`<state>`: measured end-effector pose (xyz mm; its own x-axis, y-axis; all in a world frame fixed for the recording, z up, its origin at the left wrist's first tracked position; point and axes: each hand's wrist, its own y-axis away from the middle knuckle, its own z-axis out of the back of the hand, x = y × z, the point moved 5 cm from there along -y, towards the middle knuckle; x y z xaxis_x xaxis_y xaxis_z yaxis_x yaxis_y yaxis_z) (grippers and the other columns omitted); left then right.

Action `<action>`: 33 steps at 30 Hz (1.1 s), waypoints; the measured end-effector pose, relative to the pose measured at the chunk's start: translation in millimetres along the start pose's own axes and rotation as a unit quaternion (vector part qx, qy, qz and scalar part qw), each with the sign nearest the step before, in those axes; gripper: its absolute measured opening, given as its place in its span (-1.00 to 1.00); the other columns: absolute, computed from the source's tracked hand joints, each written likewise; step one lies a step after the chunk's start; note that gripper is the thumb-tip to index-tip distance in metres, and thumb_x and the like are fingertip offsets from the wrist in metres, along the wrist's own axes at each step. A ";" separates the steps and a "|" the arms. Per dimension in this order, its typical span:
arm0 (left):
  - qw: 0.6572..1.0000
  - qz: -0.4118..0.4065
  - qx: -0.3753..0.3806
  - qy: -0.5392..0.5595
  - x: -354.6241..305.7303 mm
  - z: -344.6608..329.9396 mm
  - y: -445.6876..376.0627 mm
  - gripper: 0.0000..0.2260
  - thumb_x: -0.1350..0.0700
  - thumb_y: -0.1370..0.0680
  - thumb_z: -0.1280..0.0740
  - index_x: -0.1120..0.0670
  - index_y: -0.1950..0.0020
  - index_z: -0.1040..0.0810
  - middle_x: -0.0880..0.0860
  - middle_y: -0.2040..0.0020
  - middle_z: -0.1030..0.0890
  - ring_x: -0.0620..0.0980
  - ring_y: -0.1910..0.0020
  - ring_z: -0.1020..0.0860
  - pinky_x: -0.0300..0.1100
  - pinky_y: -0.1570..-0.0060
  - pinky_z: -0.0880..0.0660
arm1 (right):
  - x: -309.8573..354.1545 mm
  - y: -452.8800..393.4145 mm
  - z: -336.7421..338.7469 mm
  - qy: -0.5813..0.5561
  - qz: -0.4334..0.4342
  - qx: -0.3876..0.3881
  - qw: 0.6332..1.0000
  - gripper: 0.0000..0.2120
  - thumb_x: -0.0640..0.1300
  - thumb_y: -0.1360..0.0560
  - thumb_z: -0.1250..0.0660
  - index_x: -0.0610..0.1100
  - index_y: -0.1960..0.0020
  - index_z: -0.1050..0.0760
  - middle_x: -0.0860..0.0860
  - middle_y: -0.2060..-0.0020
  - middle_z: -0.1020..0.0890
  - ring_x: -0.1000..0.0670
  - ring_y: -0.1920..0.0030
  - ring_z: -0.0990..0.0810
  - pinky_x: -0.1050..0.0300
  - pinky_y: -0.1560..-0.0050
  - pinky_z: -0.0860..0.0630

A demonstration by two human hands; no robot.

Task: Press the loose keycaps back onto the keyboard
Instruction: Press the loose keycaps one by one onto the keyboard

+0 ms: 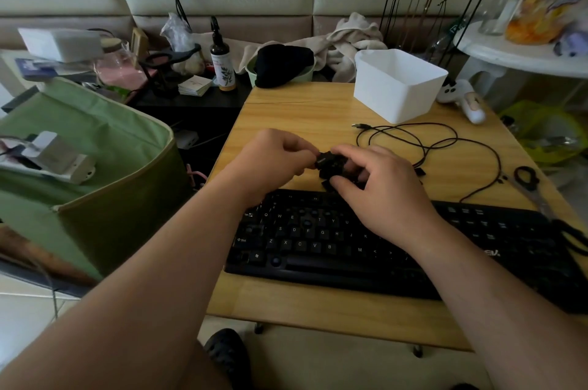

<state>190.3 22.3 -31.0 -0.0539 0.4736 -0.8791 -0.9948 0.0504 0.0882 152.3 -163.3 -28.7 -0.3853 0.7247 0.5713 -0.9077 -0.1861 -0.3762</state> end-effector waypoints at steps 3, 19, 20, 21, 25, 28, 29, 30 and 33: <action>0.994 0.013 0.044 0.101 -5.6 -4.2 5.8 -0.91 0.20 -0.59 -0.42 0.07 0.03 -0.73 0.00 0.19 -0.71 -0.10 0.22 -0.54 -0.18 0.14 -0.53 | 3.0 -0.2 2.6 -0.018 0.005 -0.032 0.999 -0.61 -0.02 -0.51 -0.52 0.12 -0.33 -0.61 0.20 0.03 -0.58 0.24 0.12 -0.49 0.51 0.10 -0.30; 0.980 0.003 0.109 0.166 -8.3 -6.7 15.9 -0.89 0.23 -0.62 -0.39 0.11 -0.01 -0.73 0.10 0.08 -0.64 -0.06 0.22 -0.47 -0.18 0.14 -0.48 | 14.7 3.7 13.0 -0.019 0.050 -0.076 0.996 -0.84 -0.06 -0.47 -0.56 0.06 -0.03 -0.69 0.23 0.19 -0.57 0.22 0.15 -0.52 0.30 0.18 -0.41; 0.978 0.006 0.117 0.172 -7.8 -6.9 16.2 -0.89 0.21 -0.62 -0.40 0.09 -0.01 -0.73 0.09 0.07 -0.65 -0.06 0.21 -0.47 -0.16 0.12 -0.48 | 15.1 4.4 13.7 -0.018 0.049 -0.078 0.996 -0.85 -0.06 -0.46 -0.56 0.05 -0.02 -0.68 0.24 0.20 -0.57 0.24 0.15 -0.51 0.29 0.19 -0.41; 0.977 0.006 0.124 0.171 -7.3 -6.9 16.3 -0.89 0.20 -0.62 -0.40 0.07 -0.01 -0.73 0.07 0.06 -0.65 -0.06 0.19 -0.48 -0.14 0.09 -0.49 | 15.7 4.8 14.2 -0.018 0.048 -0.080 0.995 -0.85 -0.05 -0.46 -0.57 0.05 -0.01 -0.68 0.23 0.21 -0.57 0.24 0.15 -0.51 0.28 0.20 -0.42; 0.983 -0.008 0.137 0.119 -6.2 -4.5 18.8 -0.91 0.15 -0.62 -0.43 0.05 -0.09 -0.72 0.03 0.07 -0.66 -0.09 0.17 -0.50 -0.18 0.12 -0.47 | 20.7 7.2 13.5 -0.019 0.045 -0.078 0.996 -0.85 -0.03 -0.45 -0.59 0.02 0.01 -0.68 0.19 0.21 -0.59 0.21 0.16 -0.53 0.27 0.22 -0.45; 0.988 -0.014 0.131 0.077 -4.1 5.3 23.9 -0.92 0.16 -0.61 -0.44 0.09 -0.06 -0.72 0.04 0.17 -0.63 -0.11 0.25 -0.48 -0.22 0.21 -0.43 | 27.8 11.8 6.0 -0.023 0.047 -0.064 0.997 -0.84 -0.01 -0.44 -0.59 0.02 0.01 -0.68 0.14 0.18 -0.62 0.14 0.17 -0.54 0.18 0.20 -0.52; 0.990 -0.014 0.130 0.061 -2.9 9.8 26.9 -0.93 0.16 -0.60 -0.45 0.09 -0.04 -0.72 0.05 0.19 -0.62 -0.10 0.26 -0.48 -0.22 0.22 -0.43 | 30.4 14.1 2.4 -0.034 0.045 -0.056 0.997 -0.84 -0.01 -0.44 -0.59 0.02 0.01 -0.69 0.14 0.18 -0.63 0.13 0.16 -0.56 0.13 0.18 -0.54; 0.990 -0.012 0.130 0.047 -0.9 14.6 30.3 -0.94 0.16 -0.59 -0.46 0.09 -0.04 -0.71 0.06 0.20 -0.63 -0.09 0.27 -0.48 -0.23 0.23 -0.44 | 33.1 16.4 -1.4 -0.048 0.041 -0.048 0.997 -0.84 -0.02 -0.44 -0.58 0.04 0.00 -0.69 0.15 0.17 -0.64 0.13 0.14 -0.57 0.13 0.15 -0.55; 0.992 0.000 0.126 0.022 8.5 30.8 42.6 -0.92 0.16 -0.57 -0.48 0.09 -0.05 -0.69 0.04 0.20 -0.70 -0.11 0.29 -0.50 -0.24 0.23 -0.45 | 44.0 21.1 -14.6 -0.073 0.035 -0.024 0.996 -0.85 -0.03 -0.45 -0.56 0.06 -0.01 -0.70 0.17 0.15 -0.65 0.14 0.11 -0.60 0.14 0.07 -0.57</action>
<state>150.1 55.6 -20.3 -0.0636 0.4352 -0.8981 -0.9423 0.2702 0.1976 118.6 -125.7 -22.2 -0.4709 0.6065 0.6406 -0.8699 -0.1987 -0.4514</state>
